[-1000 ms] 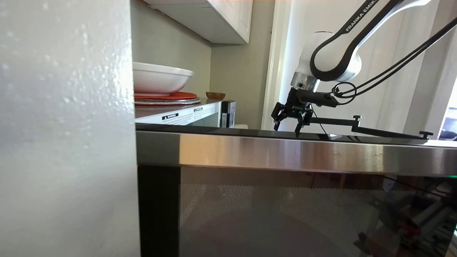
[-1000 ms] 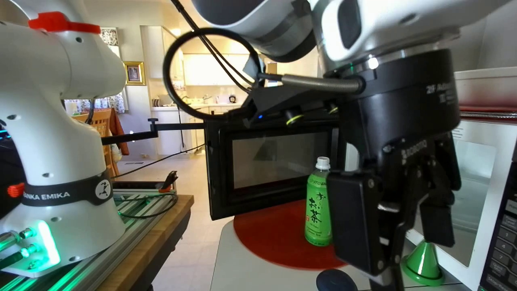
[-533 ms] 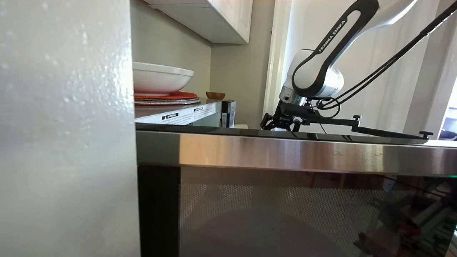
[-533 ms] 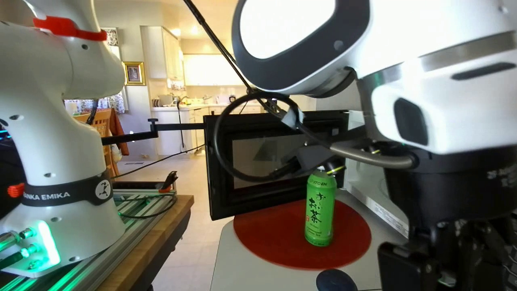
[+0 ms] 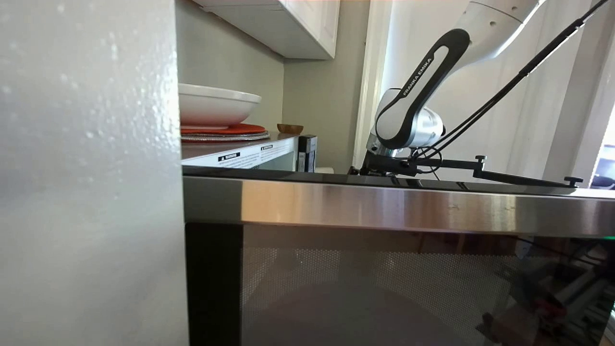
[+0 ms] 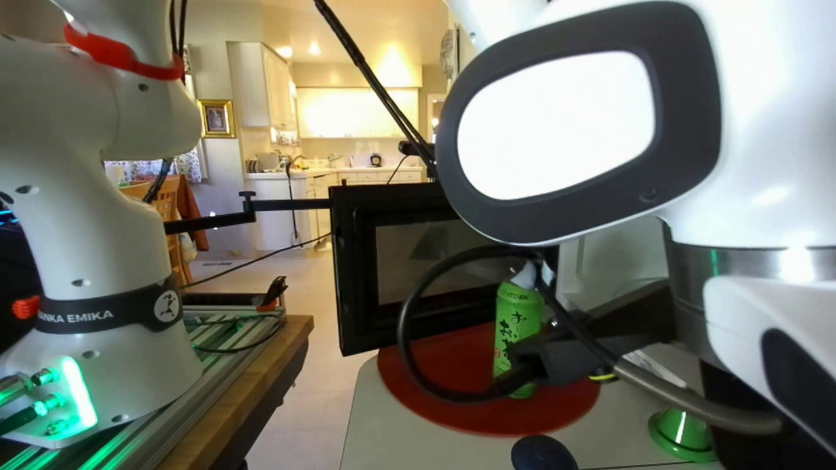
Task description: Pick up the white cap on the right and put it on the green bottle
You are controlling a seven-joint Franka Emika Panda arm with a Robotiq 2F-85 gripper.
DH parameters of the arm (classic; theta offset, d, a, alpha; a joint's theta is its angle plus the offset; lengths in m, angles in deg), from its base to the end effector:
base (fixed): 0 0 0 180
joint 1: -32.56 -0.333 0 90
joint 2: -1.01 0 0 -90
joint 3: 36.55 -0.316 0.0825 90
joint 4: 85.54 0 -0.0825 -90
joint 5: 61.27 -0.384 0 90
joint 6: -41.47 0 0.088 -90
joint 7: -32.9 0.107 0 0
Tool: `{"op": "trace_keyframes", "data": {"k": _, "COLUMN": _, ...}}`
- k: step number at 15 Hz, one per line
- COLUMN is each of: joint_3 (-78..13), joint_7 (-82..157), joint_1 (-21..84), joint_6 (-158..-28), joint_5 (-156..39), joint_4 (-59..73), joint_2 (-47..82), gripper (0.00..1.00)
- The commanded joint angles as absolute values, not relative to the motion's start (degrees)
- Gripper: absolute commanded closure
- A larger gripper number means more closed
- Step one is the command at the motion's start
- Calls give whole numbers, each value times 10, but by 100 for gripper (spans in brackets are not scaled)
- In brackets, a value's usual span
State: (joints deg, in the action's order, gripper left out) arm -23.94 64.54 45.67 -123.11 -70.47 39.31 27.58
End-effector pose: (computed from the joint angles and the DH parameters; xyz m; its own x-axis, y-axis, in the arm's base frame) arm 0.5209 -0.2605 0.2036 0.4172 -0.8822 0.2185 -0.8872 -0.4474 -0.1124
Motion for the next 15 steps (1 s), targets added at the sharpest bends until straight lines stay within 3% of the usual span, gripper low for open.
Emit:
{"op": "trace_keyframes", "data": {"k": 1, "joint_3": -232, "joint_7": 629, "joint_1": 450, "joint_6": -1228, "joint_5": -739, "joint_4": 362, "joint_2": 307, "gripper": 0}}
{"op": "trace_keyframes", "data": {"k": 15, "joint_3": -229, "joint_7": 623, "joint_1": 468, "joint_6": -1204, "joint_5": -767, "joint_4": 287, "joint_2": 393, "gripper": 0}}
